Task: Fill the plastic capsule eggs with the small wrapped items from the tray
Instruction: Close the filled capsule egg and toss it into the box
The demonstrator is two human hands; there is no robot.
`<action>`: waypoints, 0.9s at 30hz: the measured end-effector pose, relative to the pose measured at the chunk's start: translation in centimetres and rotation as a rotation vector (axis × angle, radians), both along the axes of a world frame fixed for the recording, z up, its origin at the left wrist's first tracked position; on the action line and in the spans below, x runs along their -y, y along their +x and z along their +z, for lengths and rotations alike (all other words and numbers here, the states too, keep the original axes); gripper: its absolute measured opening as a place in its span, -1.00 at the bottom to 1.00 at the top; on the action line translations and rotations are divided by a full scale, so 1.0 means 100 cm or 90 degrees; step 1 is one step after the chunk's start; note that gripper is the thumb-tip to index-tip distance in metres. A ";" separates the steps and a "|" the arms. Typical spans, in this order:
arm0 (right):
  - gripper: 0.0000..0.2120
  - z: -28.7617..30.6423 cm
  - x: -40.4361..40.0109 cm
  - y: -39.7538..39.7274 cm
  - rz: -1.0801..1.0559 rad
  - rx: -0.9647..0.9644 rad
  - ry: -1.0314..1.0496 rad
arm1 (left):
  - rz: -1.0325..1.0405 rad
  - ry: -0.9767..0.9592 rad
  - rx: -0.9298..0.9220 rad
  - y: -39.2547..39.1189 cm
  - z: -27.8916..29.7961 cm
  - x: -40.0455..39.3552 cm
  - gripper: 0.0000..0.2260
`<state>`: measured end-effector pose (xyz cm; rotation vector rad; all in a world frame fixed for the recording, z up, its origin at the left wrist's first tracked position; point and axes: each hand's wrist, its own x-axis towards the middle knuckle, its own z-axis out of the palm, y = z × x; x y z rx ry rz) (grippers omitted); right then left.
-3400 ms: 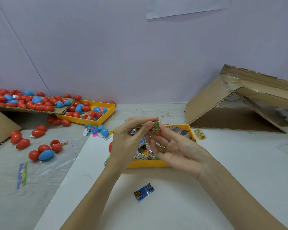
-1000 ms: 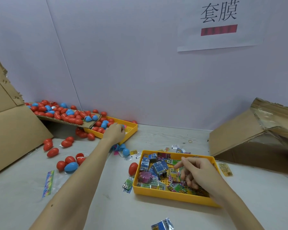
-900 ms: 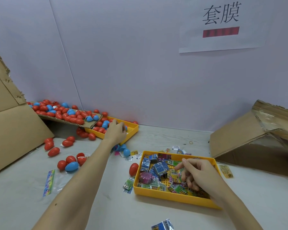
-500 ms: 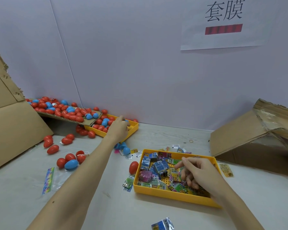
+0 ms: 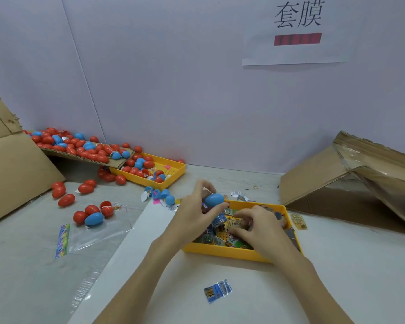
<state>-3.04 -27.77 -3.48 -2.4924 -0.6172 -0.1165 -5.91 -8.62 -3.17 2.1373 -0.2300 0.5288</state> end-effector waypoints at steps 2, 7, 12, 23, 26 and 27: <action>-0.72 0.001 0.000 0.001 -0.006 -0.006 0.005 | -0.007 0.116 -0.005 -0.003 -0.001 -0.007 -0.70; -0.96 0.000 0.001 -0.002 -0.032 0.025 0.055 | -0.093 0.133 0.049 -0.007 -0.003 -0.016 -0.73; -0.96 -0.004 0.001 -0.002 -0.066 0.055 0.089 | -0.117 0.012 0.000 -0.009 -0.001 -0.015 -0.66; -0.95 -0.008 0.007 0.002 -0.037 -0.006 0.358 | -0.080 -0.013 -0.034 -0.013 0.003 -0.008 -0.73; -0.95 -0.006 0.009 0.002 -0.015 -0.032 0.398 | -0.059 0.040 0.002 -0.016 0.004 -0.001 -0.71; -0.95 -0.005 0.010 0.002 -0.004 -0.033 0.404 | -0.042 0.027 -0.003 -0.017 0.004 0.002 -0.69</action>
